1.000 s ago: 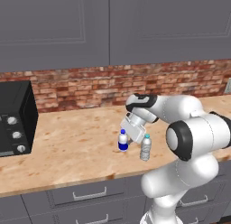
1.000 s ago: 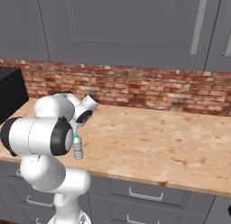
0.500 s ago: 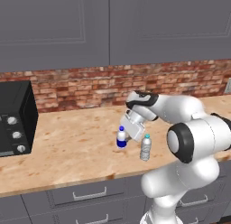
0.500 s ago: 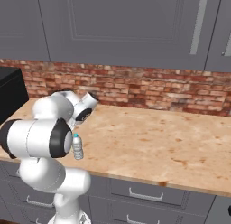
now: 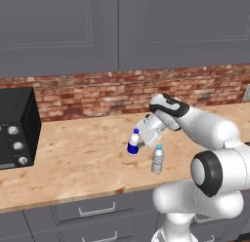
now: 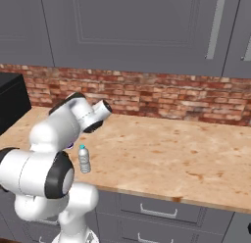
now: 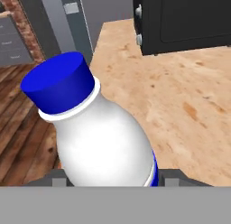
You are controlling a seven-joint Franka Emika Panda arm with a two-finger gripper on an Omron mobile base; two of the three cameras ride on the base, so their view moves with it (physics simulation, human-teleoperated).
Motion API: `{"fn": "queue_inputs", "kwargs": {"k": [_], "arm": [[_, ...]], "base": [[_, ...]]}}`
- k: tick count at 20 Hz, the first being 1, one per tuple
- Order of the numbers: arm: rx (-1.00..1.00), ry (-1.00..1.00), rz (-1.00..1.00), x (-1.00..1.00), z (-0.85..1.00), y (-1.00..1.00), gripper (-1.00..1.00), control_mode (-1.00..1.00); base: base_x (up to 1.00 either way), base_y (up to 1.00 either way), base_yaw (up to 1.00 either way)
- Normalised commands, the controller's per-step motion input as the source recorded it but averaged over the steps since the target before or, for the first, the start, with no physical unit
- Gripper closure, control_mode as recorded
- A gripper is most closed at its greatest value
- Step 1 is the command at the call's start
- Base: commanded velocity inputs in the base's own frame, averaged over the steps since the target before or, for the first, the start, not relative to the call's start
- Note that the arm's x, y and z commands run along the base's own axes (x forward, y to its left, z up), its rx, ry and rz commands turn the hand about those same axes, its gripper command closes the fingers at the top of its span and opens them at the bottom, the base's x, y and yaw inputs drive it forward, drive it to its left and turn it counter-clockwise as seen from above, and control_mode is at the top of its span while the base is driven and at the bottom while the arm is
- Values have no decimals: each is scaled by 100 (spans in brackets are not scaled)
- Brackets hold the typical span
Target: Take the bottled waters from the counter and place them in the freezer to freeze. Close the freezer door after placing the bottles.
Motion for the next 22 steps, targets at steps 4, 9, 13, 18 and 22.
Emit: {"fn": "queue_inputs", "kwargs": {"k": [4,9,13,18,22], "arm": [[4,9,-18,-45,67,0,100,-100],[4,15,-20,-42,61,0,100,-100],[2,11,-21,-49,47,0,100,-100],[0,0,-19,-59,46,-5,100,-100],[0,4,-19,-52,46,-17,100,-100]], "base": [[0,0,0],[0,0,0],[0,0,0],[0,0,0],[0,0,0]]}}
